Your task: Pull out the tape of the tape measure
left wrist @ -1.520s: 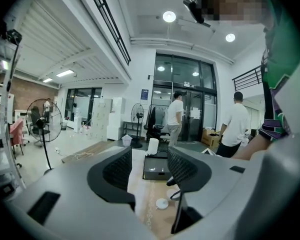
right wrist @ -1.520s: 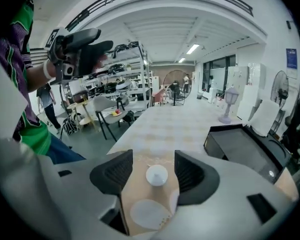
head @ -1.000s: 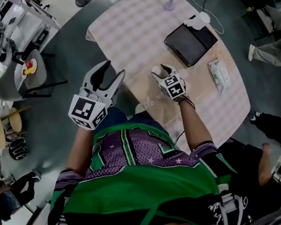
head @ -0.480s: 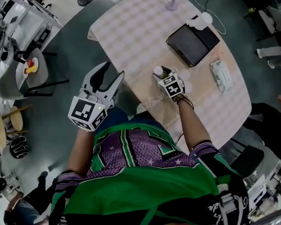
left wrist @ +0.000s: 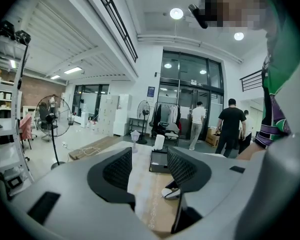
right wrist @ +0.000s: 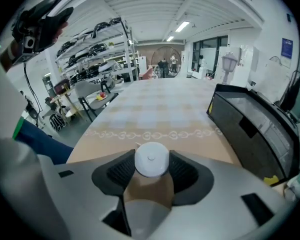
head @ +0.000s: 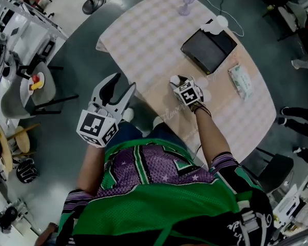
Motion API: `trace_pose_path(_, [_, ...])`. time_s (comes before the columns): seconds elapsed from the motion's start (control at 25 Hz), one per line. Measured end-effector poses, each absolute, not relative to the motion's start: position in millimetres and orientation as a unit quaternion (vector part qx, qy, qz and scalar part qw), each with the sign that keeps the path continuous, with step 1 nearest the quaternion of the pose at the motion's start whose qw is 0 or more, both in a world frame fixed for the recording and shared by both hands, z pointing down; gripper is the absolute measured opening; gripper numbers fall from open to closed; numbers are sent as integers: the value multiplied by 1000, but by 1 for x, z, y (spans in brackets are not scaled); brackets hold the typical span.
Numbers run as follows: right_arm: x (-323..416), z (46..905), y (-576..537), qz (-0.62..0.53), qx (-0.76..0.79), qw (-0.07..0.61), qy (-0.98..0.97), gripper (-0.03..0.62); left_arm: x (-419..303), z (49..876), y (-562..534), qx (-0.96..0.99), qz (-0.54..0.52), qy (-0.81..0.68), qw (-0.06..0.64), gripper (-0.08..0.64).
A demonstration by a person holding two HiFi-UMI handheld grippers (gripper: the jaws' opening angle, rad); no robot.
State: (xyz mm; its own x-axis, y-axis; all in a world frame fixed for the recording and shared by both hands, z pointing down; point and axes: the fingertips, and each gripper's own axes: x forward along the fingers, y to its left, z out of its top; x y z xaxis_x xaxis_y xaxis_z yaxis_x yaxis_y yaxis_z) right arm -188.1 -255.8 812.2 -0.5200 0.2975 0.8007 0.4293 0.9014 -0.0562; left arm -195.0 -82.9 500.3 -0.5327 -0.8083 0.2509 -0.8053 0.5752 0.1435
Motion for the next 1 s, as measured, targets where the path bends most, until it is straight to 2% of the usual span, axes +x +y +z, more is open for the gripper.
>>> trace_pose_path(0.24, [-178, 780, -254, -47, -140, 446, -883, 219, -214, 480, -70, 518, -7, -846, 127, 232])
trace_pose_path(0.56, [-157, 717, -285, 22, -30, 419, -907, 218, -244, 466, -124, 632, -9, -768, 105, 232])
trace_pose_path(1.0, [-68, 620, -292, 93, 162, 336, -923, 219, -198, 447, -163, 759, -6, -644, 91, 232])
